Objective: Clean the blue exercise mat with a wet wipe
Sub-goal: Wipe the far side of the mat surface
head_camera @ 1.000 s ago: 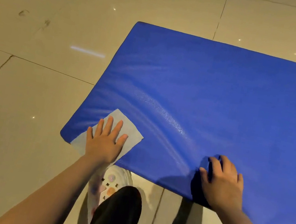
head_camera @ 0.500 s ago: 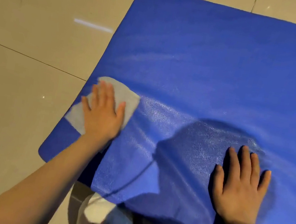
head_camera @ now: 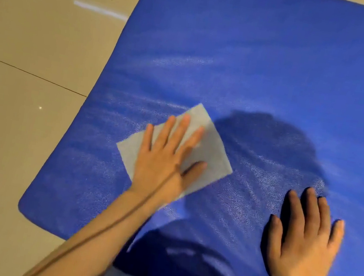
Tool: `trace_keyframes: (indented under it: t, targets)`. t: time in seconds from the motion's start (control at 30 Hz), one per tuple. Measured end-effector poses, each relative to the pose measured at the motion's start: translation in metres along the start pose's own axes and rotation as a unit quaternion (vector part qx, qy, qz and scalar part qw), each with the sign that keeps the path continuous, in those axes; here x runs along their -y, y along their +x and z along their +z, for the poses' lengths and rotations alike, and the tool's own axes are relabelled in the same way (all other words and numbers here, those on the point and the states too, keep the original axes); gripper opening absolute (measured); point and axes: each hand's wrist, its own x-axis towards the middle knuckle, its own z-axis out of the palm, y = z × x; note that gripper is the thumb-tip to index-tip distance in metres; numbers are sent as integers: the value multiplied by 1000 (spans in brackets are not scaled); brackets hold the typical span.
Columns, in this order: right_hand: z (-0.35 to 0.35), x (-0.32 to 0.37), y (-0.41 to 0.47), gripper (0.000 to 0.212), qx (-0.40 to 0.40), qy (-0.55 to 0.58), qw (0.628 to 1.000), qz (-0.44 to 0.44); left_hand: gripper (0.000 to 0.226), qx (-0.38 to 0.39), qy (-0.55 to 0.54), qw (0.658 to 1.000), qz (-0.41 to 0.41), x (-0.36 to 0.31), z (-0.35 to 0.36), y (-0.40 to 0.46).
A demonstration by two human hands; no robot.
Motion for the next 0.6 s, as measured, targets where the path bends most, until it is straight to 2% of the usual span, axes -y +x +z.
trace_keyframes:
  t: [0.07, 0.13, 0.6]
  targets:
    - [-3, 2, 1, 57, 22, 5, 1000, 13, 69, 7, 8, 994, -108, 41, -5, 6]
    - [-6, 5, 3, 58, 44, 1, 999, 28, 71, 11, -5, 989, -149, 59, -6, 8]
    - [-1, 2, 3, 55, 53, -58, 997, 16, 73, 9, -38, 989, -143, 55, -11, 10]
